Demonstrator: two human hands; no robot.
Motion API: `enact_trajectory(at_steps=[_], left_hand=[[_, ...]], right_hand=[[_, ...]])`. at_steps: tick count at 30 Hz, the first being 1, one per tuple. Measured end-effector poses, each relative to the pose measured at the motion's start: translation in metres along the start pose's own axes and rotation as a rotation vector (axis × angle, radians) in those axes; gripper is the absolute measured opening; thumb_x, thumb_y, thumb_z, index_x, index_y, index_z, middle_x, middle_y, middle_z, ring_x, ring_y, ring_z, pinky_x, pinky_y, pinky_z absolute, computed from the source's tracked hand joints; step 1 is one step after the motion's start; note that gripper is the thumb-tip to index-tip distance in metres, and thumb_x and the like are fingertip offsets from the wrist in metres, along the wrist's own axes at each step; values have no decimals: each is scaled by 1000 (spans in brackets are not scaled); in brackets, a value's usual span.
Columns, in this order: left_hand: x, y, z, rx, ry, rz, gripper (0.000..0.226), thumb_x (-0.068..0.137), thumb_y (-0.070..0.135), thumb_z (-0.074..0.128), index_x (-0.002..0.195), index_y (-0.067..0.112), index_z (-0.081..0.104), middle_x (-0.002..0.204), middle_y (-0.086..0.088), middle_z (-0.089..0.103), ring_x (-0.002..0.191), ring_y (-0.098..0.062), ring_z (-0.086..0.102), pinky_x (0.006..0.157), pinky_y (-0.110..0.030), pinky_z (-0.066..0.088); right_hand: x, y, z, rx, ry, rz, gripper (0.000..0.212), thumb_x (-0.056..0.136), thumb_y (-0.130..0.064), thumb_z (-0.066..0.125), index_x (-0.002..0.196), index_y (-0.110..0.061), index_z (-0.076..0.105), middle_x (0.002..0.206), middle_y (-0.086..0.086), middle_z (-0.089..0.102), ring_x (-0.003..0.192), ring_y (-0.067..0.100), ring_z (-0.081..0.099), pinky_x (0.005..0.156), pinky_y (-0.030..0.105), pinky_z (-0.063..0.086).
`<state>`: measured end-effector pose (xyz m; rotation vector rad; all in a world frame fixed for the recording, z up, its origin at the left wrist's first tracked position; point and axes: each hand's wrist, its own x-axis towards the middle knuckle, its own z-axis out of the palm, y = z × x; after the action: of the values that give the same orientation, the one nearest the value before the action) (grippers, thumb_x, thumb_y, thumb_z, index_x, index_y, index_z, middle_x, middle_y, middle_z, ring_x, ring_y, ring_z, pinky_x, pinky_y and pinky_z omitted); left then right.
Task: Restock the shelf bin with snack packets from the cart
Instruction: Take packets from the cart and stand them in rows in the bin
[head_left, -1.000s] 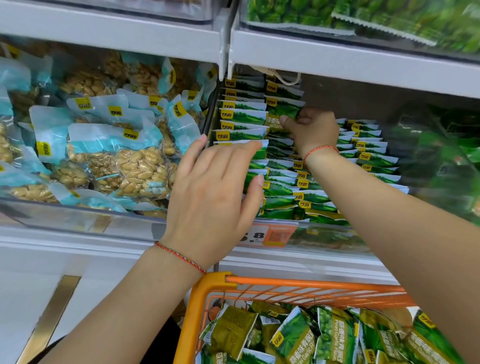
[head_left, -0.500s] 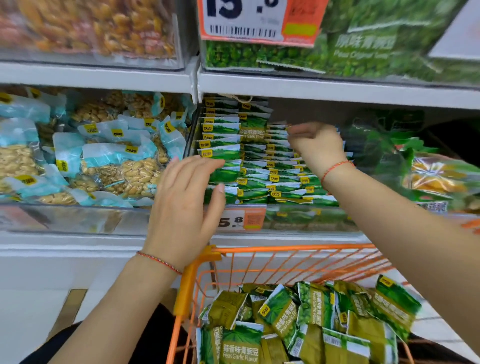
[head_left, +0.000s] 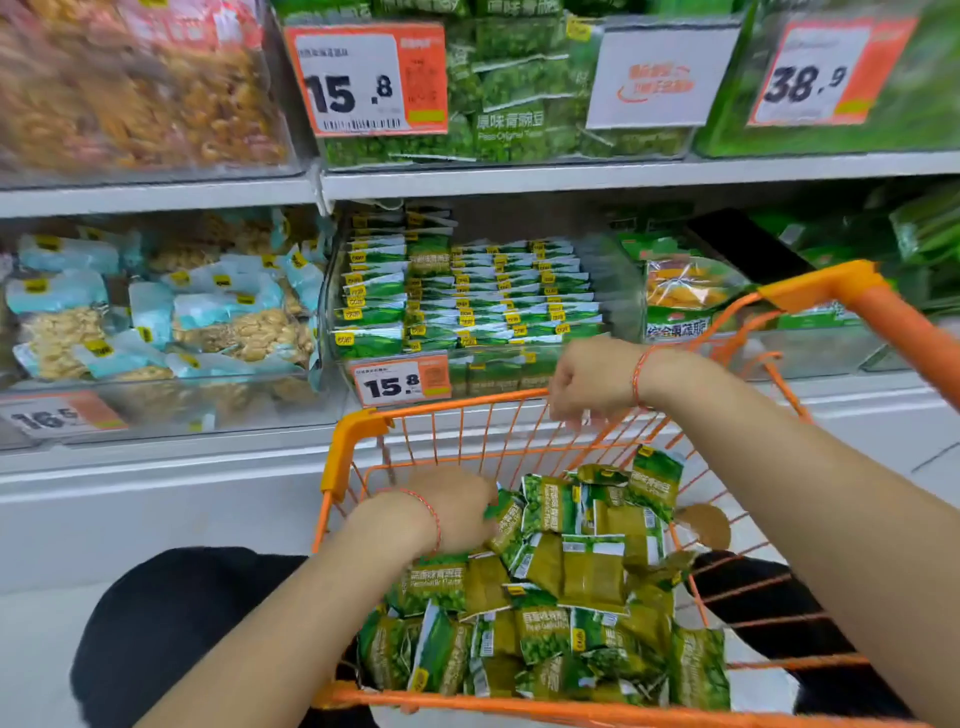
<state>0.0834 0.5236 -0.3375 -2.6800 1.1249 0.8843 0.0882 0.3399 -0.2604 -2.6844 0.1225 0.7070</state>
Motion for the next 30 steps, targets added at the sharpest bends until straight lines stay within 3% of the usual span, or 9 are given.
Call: enact_trajectory(at_steps=[3, 6, 8, 12, 15, 20, 22, 26, 30], left_hand=[[28, 17, 14, 13, -36, -26, 43, 100, 38, 39, 127, 7, 53, 124, -15, 58, 111, -31, 56, 82, -35, 45], [53, 31, 22, -70, 48, -35, 36, 100, 36, 39, 118, 9, 55, 119, -13, 60, 105, -29, 59, 77, -32, 45], [66, 40, 23, -83, 90, -77, 35, 100, 32, 39, 123, 10, 52, 121, -12, 59, 107, -28, 59, 76, -30, 44], [82, 48, 32, -155, 93, -153, 50, 99, 42, 37, 143, 18, 32, 132, -11, 54, 115, -28, 55, 83, -34, 46], [85, 42, 43, -266, 145, -134, 50, 98, 43, 41, 142, 21, 34, 128, -8, 57, 113, -27, 56, 79, -33, 46], [87, 33, 50, -588, 183, -92, 61, 93, 37, 58, 146, 24, 32, 146, -4, 44, 128, -24, 46, 98, -30, 40], [89, 32, 51, -654, 228, -99, 55, 91, 35, 62, 141, 25, 41, 142, -5, 47, 125, -24, 49, 96, -30, 41], [90, 33, 53, -627, 254, -74, 40, 88, 39, 64, 124, 25, 52, 125, -2, 58, 98, -18, 56, 79, -26, 45], [91, 40, 57, -638, 181, -65, 53, 85, 39, 68, 128, 18, 47, 132, -4, 51, 113, -22, 53, 84, -26, 42]], right_hand=[[-19, 27, 22, -80, 58, 224, 24, 89, -22, 55, 73, -7, 65, 68, 7, 66, 58, 20, 57, 54, 25, 41], [-35, 59, 54, 59, 334, 502, 20, 91, -19, 51, 101, -8, 65, 108, 15, 65, 101, 30, 62, 78, 31, 47], [-41, 67, 76, 74, 324, 563, 27, 92, -19, 50, 114, -8, 59, 120, 14, 60, 110, 30, 58, 86, 34, 47], [-40, 64, 97, 85, 245, 568, 36, 93, -13, 44, 129, -11, 48, 129, 13, 50, 115, 30, 54, 90, 37, 46], [-39, 63, 102, 84, 316, 548, 42, 91, -8, 45, 133, -13, 45, 133, 11, 43, 116, 30, 54, 89, 38, 46], [-37, 65, 107, 32, 408, 518, 45, 91, -7, 46, 134, -16, 46, 134, 8, 46, 110, 28, 57, 81, 36, 48], [-35, 64, 112, -8, 357, 514, 45, 90, -6, 47, 134, -14, 42, 133, 9, 46, 109, 27, 58, 80, 35, 48], [-33, 62, 118, -90, 348, 500, 47, 89, -7, 52, 134, -10, 39, 130, 12, 44, 112, 26, 54, 85, 35, 48], [-32, 59, 120, -197, 283, 502, 43, 91, -10, 52, 133, -6, 42, 131, 13, 42, 122, 26, 42, 93, 34, 46]])
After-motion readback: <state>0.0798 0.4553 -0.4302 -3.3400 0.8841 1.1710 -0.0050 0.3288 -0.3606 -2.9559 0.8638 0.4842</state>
